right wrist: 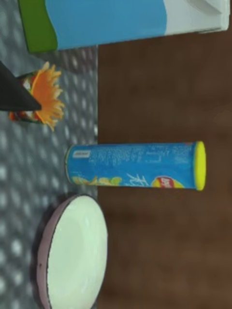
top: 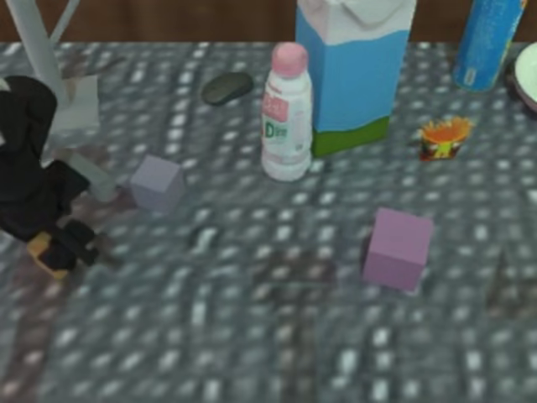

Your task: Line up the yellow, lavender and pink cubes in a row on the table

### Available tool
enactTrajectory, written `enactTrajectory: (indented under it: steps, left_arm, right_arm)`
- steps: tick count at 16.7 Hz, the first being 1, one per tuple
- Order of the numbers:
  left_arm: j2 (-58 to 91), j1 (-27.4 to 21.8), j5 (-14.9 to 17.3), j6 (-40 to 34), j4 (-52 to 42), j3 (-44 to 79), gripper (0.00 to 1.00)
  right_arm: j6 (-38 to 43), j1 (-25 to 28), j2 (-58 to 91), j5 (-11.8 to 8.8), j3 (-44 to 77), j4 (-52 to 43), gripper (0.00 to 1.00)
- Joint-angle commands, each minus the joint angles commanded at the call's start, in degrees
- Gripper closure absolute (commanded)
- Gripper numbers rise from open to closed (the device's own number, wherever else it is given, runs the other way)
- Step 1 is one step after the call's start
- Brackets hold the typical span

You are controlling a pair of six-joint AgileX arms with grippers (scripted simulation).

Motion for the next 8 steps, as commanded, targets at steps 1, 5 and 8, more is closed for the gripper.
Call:
enactTrajectory:
  steps: [1,5,8]
  left_arm:
    - [-0.83,0.18,0.01,-0.08,-1.73,0.89,1.00]
    - [-4.68,0.79,-0.05,-0.22,-9.79,4.81,1.00]
    - [-6.34,0.96,-0.08,-0.28,-12.55,6.18,1.00]
  right_arm:
    - [0.00,0.00,0.00,0.00,0.00,0.00,0.00]
    - [0.00,0.00,0.00,0.00,0.00,0.00,0.00]
    - [0.00,0.00,0.00,0.00,0.00,0.00,0.00]
